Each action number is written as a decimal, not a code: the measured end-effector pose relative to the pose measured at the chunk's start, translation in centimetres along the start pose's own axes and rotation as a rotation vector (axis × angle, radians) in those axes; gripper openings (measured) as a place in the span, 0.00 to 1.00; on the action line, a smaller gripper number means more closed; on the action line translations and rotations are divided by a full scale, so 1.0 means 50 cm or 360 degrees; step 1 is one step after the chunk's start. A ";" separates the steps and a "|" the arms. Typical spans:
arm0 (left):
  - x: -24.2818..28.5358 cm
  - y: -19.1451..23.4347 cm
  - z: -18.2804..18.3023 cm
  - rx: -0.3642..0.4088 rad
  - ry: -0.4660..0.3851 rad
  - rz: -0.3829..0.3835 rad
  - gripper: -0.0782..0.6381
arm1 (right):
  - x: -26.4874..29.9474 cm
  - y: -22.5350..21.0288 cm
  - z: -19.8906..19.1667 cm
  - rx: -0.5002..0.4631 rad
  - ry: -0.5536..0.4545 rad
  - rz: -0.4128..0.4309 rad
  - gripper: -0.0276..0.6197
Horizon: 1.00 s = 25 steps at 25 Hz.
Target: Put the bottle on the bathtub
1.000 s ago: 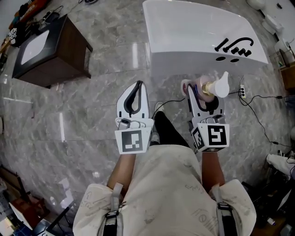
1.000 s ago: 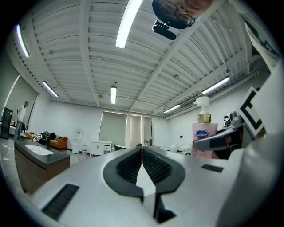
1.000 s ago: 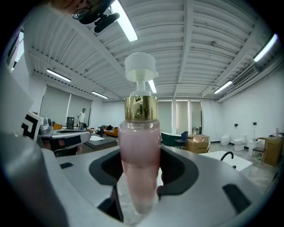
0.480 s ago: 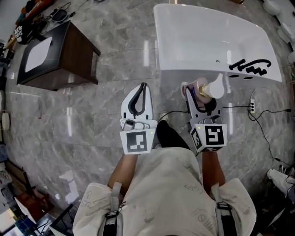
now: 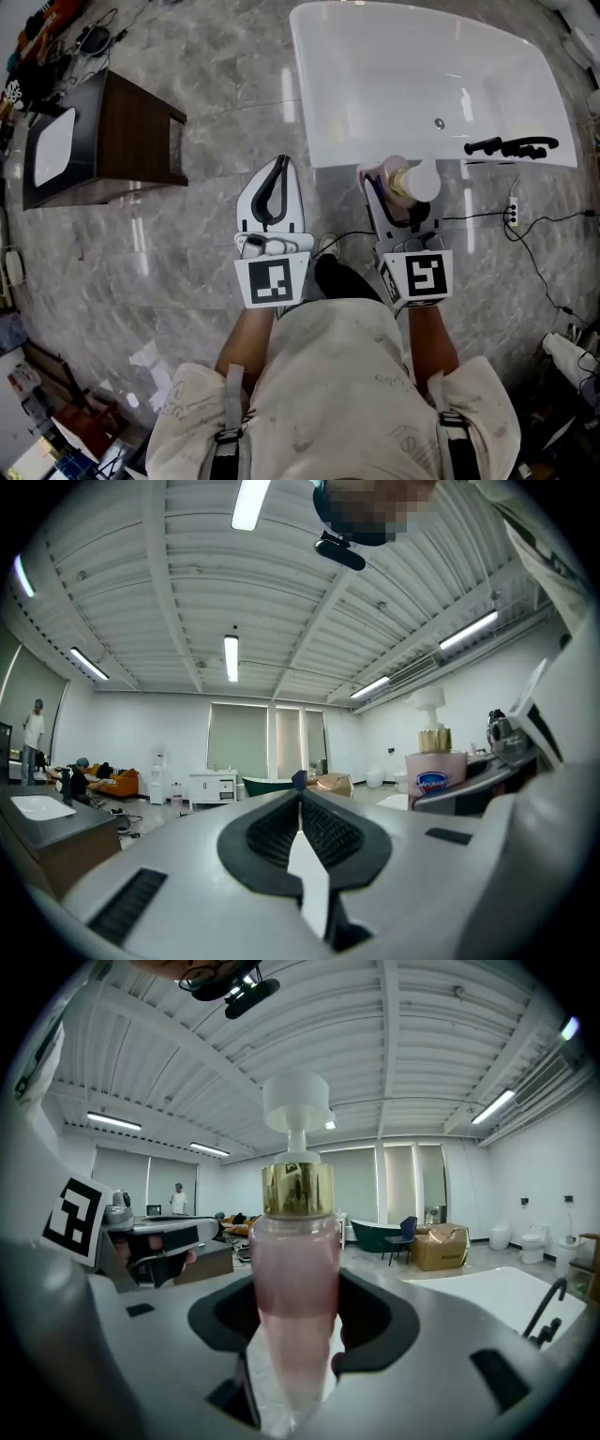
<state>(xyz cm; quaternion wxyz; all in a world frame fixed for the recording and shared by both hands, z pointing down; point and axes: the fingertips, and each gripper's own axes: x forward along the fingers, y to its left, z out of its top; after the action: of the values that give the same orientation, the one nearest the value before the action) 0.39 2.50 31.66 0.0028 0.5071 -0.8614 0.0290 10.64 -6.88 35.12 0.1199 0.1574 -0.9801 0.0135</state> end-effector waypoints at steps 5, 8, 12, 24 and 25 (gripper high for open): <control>0.095 0.005 0.013 0.0030 0.0003 -0.0030 0.12 | 0.075 -0.061 0.008 0.0032 0.0018 -0.0027 0.36; 0.132 0.010 0.014 0.0041 0.0009 -0.0062 0.12 | 0.107 -0.080 0.009 0.0053 0.0019 -0.0047 0.36; 0.185 0.020 0.014 0.0041 0.0019 -0.0123 0.12 | 0.148 -0.101 0.013 0.0055 0.0046 -0.0093 0.36; 0.393 0.120 -0.063 -0.0006 0.0083 -0.0601 0.12 | 0.312 -0.114 -0.018 0.0173 0.0129 -0.0547 0.36; 0.405 0.125 -0.066 -0.0003 0.0091 -0.0646 0.12 | 0.322 -0.113 -0.023 0.0208 0.0137 -0.0582 0.36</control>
<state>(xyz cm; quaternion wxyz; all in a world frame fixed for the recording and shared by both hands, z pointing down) -15.00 -11.99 35.36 0.0335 0.6692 -0.7411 0.0413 -2.17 -17.10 40.01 0.1518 0.3395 -0.9262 0.0617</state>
